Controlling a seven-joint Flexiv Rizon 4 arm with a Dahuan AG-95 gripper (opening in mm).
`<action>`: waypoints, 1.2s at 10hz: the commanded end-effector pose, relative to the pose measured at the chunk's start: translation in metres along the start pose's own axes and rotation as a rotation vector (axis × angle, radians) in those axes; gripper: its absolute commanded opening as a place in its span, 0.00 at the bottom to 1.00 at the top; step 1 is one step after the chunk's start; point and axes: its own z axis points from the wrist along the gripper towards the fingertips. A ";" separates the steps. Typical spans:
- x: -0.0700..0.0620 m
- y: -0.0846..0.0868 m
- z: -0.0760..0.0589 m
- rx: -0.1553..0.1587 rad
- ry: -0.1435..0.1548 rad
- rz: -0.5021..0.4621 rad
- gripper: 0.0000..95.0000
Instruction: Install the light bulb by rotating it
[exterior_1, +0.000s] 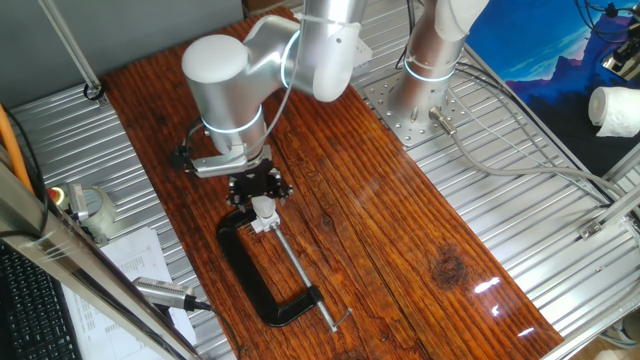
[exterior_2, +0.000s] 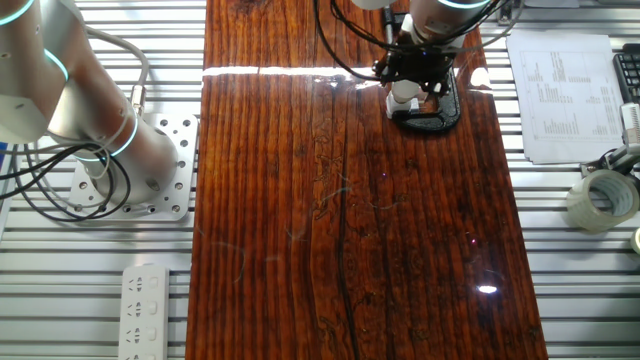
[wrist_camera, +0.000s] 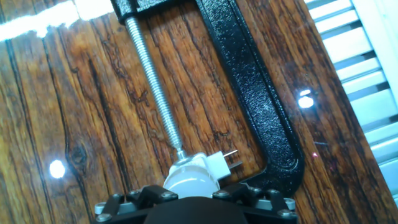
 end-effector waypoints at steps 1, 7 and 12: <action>-0.001 0.000 -0.001 -0.006 -0.007 0.010 0.80; -0.004 0.000 -0.004 -0.011 -0.014 0.039 0.60; -0.008 0.000 -0.005 -0.012 -0.010 0.064 0.60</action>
